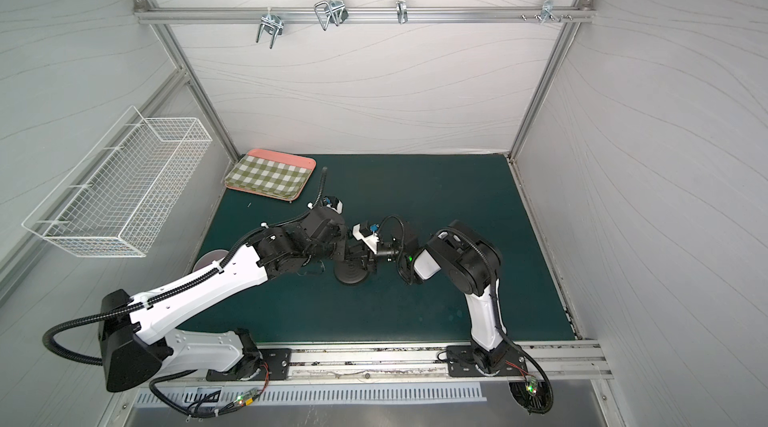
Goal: Assemble a microphone stand
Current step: Screw the microphone stand pole into the microphone stand base.
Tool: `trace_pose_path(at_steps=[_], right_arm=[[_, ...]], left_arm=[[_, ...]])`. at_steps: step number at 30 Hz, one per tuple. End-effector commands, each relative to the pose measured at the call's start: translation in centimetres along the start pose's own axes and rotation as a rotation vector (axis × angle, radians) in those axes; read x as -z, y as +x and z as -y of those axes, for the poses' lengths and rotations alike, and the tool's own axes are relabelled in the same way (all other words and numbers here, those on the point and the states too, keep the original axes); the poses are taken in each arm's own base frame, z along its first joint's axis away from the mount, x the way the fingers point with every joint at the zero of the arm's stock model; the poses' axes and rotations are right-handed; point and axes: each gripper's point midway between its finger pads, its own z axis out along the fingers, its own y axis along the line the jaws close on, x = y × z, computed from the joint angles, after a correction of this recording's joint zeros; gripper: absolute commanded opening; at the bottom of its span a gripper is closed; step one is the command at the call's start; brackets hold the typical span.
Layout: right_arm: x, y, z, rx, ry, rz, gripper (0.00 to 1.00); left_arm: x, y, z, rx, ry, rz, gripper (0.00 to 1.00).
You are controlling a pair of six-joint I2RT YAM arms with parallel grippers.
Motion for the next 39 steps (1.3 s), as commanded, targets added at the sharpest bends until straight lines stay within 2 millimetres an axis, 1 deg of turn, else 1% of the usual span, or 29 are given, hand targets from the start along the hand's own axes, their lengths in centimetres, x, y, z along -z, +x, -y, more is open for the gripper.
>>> trace_pose_path(at_steps=[1, 3, 5, 9, 12, 14, 16, 18, 19, 20, 21, 22, 23, 26, 27, 28, 30, 33, 35, 39], right_arm=[[-0.2, 1.6, -0.6, -0.045, -0.028, -0.044, 0.22], [0.0, 1.9, 0.4, -0.045, 0.055, -0.042, 0.15], [0.2, 2.0, 1.0, -0.028, 0.13, -0.031, 0.11], [0.3, 2.6, 1.7, 0.031, 0.305, -0.005, 0.08], [-0.2, 3.3, 2.4, 0.105, 0.496, -0.031, 0.08], [-0.7, 3.5, 2.6, 0.191, 0.622, -0.056, 0.07], [-1.1, 3.1, 3.0, 0.258, 0.764, -0.065, 0.05], [-0.8, 2.3, 3.5, 0.313, 0.926, -0.066, 0.05], [-0.5, 1.9, 3.7, 0.333, 0.992, -0.068, 0.08], [-0.7, 1.4, 3.7, 0.346, 1.02, -0.061, 0.14], [-0.8, 1.3, 3.6, 0.347, 1.027, -0.058, 0.16], [-0.9, 1.1, 3.4, 0.341, 1.017, -0.049, 0.21], [-1.0, 1.0, 3.1, 0.332, 0.996, -0.041, 0.29], [-1.0, 0.9, 2.0, 0.323, 0.917, -0.039, 0.56], [-0.8, 1.0, 1.6, 0.309, 0.869, -0.036, 0.63], [-0.6, 1.2, 1.2, 0.3, 0.821, -0.038, 0.67], [0.0, 1.5, 0.5, 0.213, 0.69, -0.021, 0.73], [0.5, 1.7, -0.4, 0.111, 0.456, -0.006, 0.73], [0.8, 1.6, -1.0, 0.053, 0.319, 0.004, 0.69], [1.0, 1.2, -1.1, 0.012, 0.175, 0.014, 0.62]], left_arm=[[-0.2, 0.7, 0.2, 0.013, 0.015, -0.029, 0.19], [-0.2, 0.7, 0.2, 0.013, 0.012, -0.029, 0.19], [-0.3, 0.7, 0.2, 0.012, 0.01, -0.029, 0.19], [-0.5, 0.6, 0.4, 0.005, 0.009, -0.035, 0.19], [-0.6, 0.5, 0.7, 0.0, 0.01, -0.044, 0.19], [-0.7, 0.4, 0.7, -0.002, 0.007, -0.046, 0.19], [-0.7, 0.3, 0.8, -0.002, 0.006, -0.044, 0.19], [-0.7, 0.2, 0.7, -0.002, 0.004, -0.04, 0.19], [-0.6, 0.1, 0.8, -0.002, 0.005, -0.038, 0.19], [-0.7, 0.2, 0.8, -0.003, 0.003, -0.04, 0.19], [-0.6, 0.1, 0.8, -0.003, 0.004, -0.039, 0.19], [-0.6, 0.1, 0.8, -0.004, 0.004, -0.039, 0.19], [-0.7, 0.1, 0.8, -0.005, 0.002, -0.04, 0.19], [-0.7, 0.2, 0.7, -0.003, 0.004, -0.041, 0.19], [-0.7, 0.3, 0.7, -0.001, 0.004, -0.042, 0.19], [-0.6, 0.2, 0.7, 0.001, 0.006, -0.039, 0.19], [-0.5, 0.3, 0.6, 0.001, 0.005, -0.038, 0.19], [-0.4, 0.3, 0.6, -0.006, 0.005, -0.037, 0.19], [-0.4, 0.3, 0.5, -0.012, 0.006, -0.037, 0.19], [-0.5, 0.2, 0.5, -0.02, 0.001, -0.04, 0.19]])
